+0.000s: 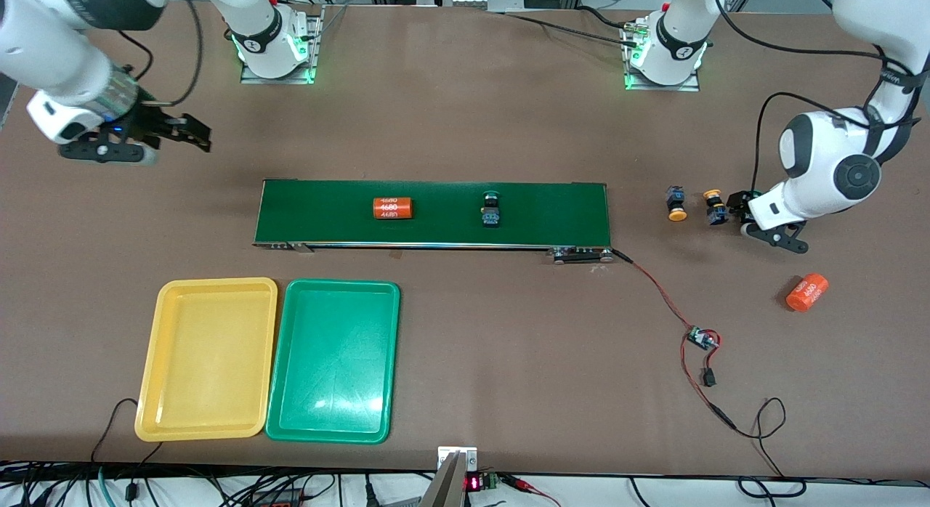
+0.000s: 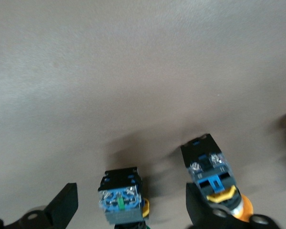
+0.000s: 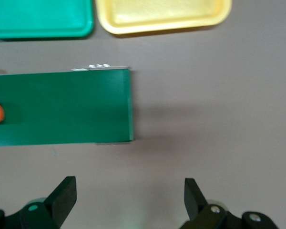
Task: Sort buttons by color to trays
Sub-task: 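Grasp an orange-base button with the left gripper while the right gripper reaches the belt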
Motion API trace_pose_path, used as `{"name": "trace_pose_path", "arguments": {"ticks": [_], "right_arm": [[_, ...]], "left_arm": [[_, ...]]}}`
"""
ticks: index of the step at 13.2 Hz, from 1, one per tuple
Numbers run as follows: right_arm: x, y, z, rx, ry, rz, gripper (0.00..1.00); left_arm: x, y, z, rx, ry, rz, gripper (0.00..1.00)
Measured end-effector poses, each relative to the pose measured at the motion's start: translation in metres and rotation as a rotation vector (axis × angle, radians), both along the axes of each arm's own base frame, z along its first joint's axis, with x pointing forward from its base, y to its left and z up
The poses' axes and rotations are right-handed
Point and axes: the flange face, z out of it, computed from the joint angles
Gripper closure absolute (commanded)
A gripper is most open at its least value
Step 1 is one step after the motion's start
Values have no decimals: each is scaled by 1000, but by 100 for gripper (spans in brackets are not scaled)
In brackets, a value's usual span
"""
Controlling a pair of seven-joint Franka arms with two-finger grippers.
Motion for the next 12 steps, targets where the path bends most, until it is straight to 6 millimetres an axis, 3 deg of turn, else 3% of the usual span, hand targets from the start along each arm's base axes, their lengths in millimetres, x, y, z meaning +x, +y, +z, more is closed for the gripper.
{"name": "trace_pose_path", "arguments": {"ticks": [4,6,8,12], "right_arm": [[-6,112,-18,-2,-68,-61,0],[-12,155,-33,-2,-78,-67,0],[-11,176,-44,-10,-71,-65,0],[-3,176,-53,-20,-59,-74,0]], "left_arm": [[-4,10,-3,4,7,19,0],[-4,13,-3,5,7,25,0],[-5,15,-3,6,7,28,0],[-7,16,-4,5,24,34,0]]}}
